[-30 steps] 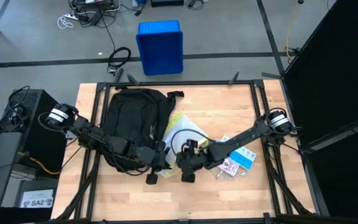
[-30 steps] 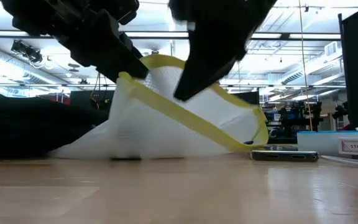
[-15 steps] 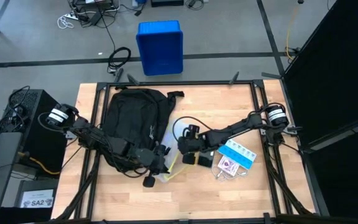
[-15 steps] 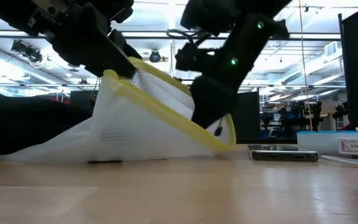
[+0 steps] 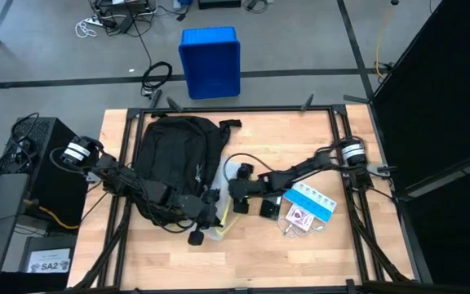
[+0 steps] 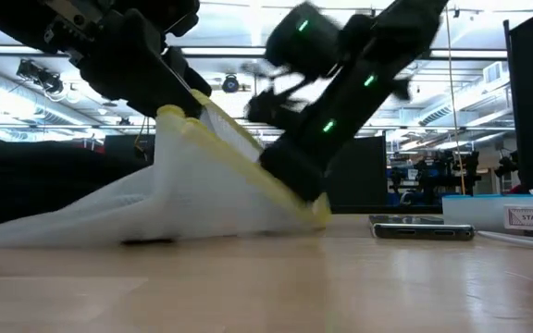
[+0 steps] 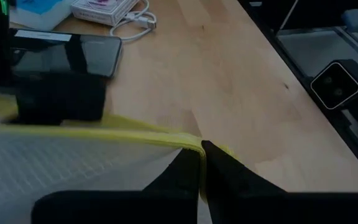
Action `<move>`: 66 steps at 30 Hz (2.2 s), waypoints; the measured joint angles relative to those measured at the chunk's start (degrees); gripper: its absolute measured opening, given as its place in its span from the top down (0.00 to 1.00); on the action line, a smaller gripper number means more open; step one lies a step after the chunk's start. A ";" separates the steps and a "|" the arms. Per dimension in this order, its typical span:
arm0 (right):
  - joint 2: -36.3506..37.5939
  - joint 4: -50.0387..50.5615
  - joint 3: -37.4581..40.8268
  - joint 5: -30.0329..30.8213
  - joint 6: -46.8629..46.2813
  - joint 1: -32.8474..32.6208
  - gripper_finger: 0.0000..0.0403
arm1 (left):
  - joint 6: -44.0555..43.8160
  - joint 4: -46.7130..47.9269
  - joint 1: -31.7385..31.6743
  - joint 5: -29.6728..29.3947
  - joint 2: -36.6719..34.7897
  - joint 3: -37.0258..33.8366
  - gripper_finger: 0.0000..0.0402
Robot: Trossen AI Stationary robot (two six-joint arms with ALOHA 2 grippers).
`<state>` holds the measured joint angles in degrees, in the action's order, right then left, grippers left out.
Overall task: Unpack backpack
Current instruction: Remove the earphones from the zip lock bag, then adjust the zip lock bag
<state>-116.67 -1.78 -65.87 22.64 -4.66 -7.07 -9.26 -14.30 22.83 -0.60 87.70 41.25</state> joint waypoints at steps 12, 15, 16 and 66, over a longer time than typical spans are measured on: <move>-9.53 1.14 -9.73 -0.12 0.80 2.28 0.73 | -0.24 4.31 0.11 -0.31 0.00 -0.02 1.00; -8.05 3.63 -10.11 0.52 0.96 1.68 0.94 | -0.43 4.98 0.11 -0.33 0.00 0.00 1.00; -7.63 5.09 -10.11 0.94 0.82 1.41 0.97 | -0.82 5.38 0.13 -0.33 0.00 0.00 1.00; 15.33 48.05 -9.98 23.49 -23.31 -21.38 0.88 | 0.00 4.98 0.07 -3.53 -0.02 0.02 1.00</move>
<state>-101.34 46.27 -75.85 46.13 -27.98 -28.45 -9.26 -9.32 22.90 -4.13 87.68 41.28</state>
